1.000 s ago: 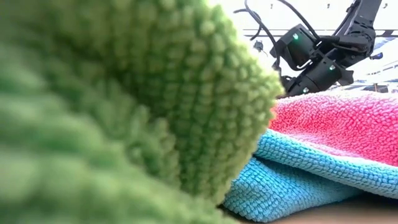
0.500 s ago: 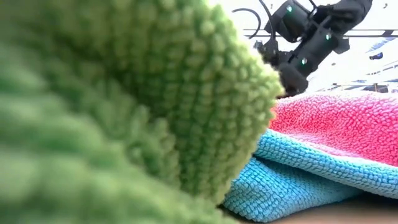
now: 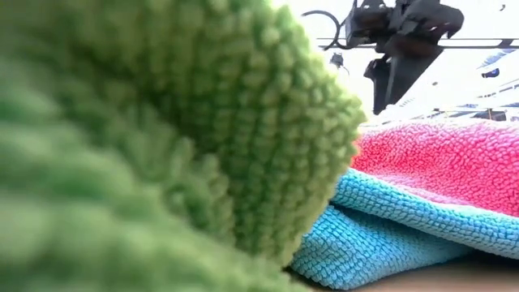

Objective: Fold microfiber towels
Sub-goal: Put the folded orange towel into the transparent bin

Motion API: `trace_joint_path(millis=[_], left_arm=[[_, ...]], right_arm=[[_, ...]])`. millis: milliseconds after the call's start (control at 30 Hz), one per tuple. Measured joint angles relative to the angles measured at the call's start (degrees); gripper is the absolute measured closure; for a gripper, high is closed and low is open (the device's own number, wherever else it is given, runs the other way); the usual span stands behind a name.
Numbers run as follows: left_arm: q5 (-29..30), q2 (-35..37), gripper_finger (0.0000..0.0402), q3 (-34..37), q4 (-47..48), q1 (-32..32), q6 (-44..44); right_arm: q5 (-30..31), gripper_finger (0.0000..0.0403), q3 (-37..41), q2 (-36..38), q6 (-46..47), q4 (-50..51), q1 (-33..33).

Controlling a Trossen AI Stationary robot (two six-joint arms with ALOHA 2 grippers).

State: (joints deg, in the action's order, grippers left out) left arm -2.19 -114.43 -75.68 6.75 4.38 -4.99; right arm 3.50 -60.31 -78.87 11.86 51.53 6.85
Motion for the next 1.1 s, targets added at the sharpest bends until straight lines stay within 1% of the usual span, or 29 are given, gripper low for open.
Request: trace_joint_path(millis=[200, 333, 433, 567, 600, 667, 700, 800, 867, 967, 1100], left_arm=[[0.0, 0.0, 0.0116, 0.0, -0.3, -0.4, -0.1], [-0.1, 0.0, 0.0116, 0.0, -0.9, -0.5, -0.1], [0.0, 0.0, 0.0115, 0.0, -0.9, -0.5, -0.1], [0.0, 0.0, 0.0115, 0.0, -1.2, -0.5, -0.1], [0.0, 0.0, 0.0115, 0.0, -1.5, -0.5, -0.1], [0.0, 0.0, 0.0115, 0.0, -1.9, -0.5, -0.1], [0.0, 0.0, 0.0115, 0.0, -2.1, -0.5, -0.2], [0.0, 0.0, 0.0115, 0.0, -2.2, -0.5, -0.2], [0.0, 0.0, 0.0115, 0.0, -2.1, -0.5, -0.4], [0.0, 0.0, 0.0115, 0.0, -2.1, -0.5, -1.7], [0.0, 0.0, 0.0115, 0.0, -2.1, -0.5, -4.2]], right_arm=[[-7.0, 0.0118, -0.3, 0.0, 3.3, 11.3, 3.7], [-8.7, 0.0118, -0.3, 0.0, 7.6, 16.3, 5.9], [-9.8, 0.0118, -0.3, 0.0, 9.2, 16.9, 7.4], [-9.4, 0.0118, -0.3, 0.0, 9.3, 16.4, 8.5], [-8.6, 0.0118, -0.3, 0.0, 8.9, 15.6, 8.5], [-4.9, 0.0118, -0.3, 0.0, 7.5, 13.0, 8.5], [-2.4, 0.0118, -0.3, 0.0, 6.3, 11.3, 8.5], [7.8, 0.0118, 0.6, 0.0, 1.3, 4.0, 8.4], [12.2, 0.0118, 1.5, -0.1, -0.6, 0.7, 8.1], [12.5, 0.0118, 1.9, -0.1, -1.4, -0.4, 6.6], [12.6, 0.0118, 1.9, -0.1, 0.1, -0.3, 5.1]])
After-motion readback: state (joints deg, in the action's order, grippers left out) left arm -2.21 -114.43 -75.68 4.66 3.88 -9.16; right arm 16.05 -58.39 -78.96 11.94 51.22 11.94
